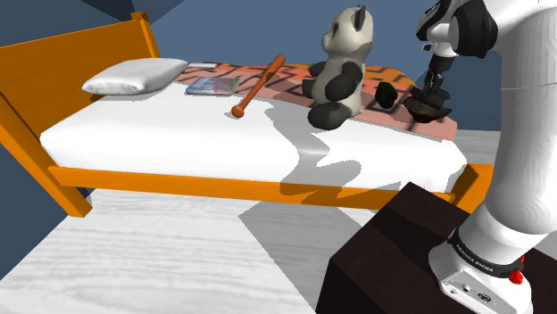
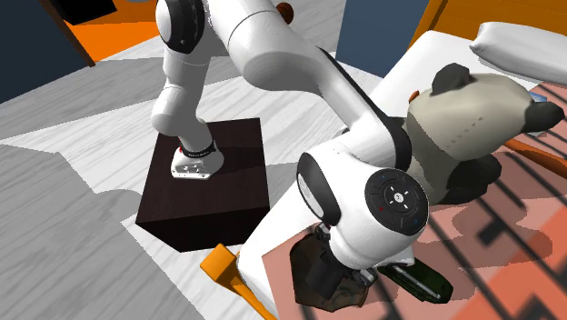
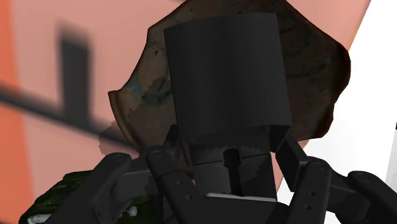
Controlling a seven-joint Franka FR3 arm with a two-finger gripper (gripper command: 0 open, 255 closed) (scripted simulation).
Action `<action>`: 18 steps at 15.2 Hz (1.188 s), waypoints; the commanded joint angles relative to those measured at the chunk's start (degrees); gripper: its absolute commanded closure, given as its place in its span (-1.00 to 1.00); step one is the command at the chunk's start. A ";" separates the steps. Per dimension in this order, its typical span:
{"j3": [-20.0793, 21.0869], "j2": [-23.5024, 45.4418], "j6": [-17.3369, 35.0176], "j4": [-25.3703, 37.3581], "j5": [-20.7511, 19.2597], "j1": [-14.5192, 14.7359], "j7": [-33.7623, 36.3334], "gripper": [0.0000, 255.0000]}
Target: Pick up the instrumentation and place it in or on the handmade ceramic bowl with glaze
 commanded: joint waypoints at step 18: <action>-1.06 -1.60 -4.82 3.93 -1.66 -0.01 1.13 -1.00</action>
